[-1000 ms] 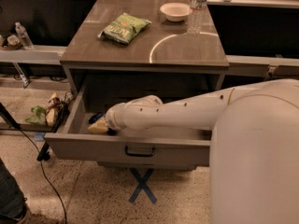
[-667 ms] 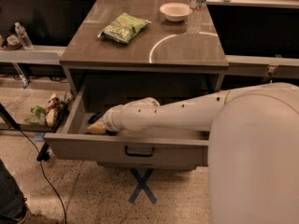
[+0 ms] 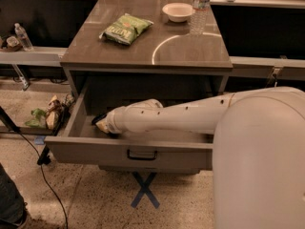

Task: Pick rxbar blueberry from top drawer and place on counter

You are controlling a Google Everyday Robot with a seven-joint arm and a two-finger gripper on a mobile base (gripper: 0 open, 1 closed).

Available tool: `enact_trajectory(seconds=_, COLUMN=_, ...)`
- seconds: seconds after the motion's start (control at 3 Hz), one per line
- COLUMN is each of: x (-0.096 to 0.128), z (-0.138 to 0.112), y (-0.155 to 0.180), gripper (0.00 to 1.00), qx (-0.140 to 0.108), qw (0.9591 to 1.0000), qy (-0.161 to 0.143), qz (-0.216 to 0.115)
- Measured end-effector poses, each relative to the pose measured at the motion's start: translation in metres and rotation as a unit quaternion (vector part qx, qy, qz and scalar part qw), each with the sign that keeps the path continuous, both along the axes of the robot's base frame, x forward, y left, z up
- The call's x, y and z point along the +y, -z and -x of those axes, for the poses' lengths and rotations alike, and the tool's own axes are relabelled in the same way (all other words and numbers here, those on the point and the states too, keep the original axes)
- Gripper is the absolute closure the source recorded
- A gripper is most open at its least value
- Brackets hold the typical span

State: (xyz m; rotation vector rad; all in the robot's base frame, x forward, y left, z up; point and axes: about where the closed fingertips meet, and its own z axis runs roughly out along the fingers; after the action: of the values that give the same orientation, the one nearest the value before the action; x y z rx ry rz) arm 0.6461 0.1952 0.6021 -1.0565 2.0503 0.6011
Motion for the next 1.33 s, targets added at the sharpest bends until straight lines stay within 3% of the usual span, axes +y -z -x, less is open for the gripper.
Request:
enact_trajectory(seconds=0.33, x=0.0, z=0.0, y=0.0, gripper=1.0, qx=0.0, qw=1.0, qy=0.0, qz=0.0)
enact_trajectory(seconds=0.67, x=0.0, z=0.0, y=0.0, gripper=1.0, qx=0.0, qw=1.0, qy=0.0, qz=0.0)
enact_trajectory(seconds=1.0, x=-0.035, z=-0.004, y=-0.041, gripper=1.0, qx=-0.032, qw=0.9993, qy=0.009, qz=0.017)
enact_trajectory(seconds=1.33, x=-0.11, z=-0.013, y=-0.133, gripper=1.0, qx=-0.105, qw=0.9922, qy=0.023, qz=0.063)
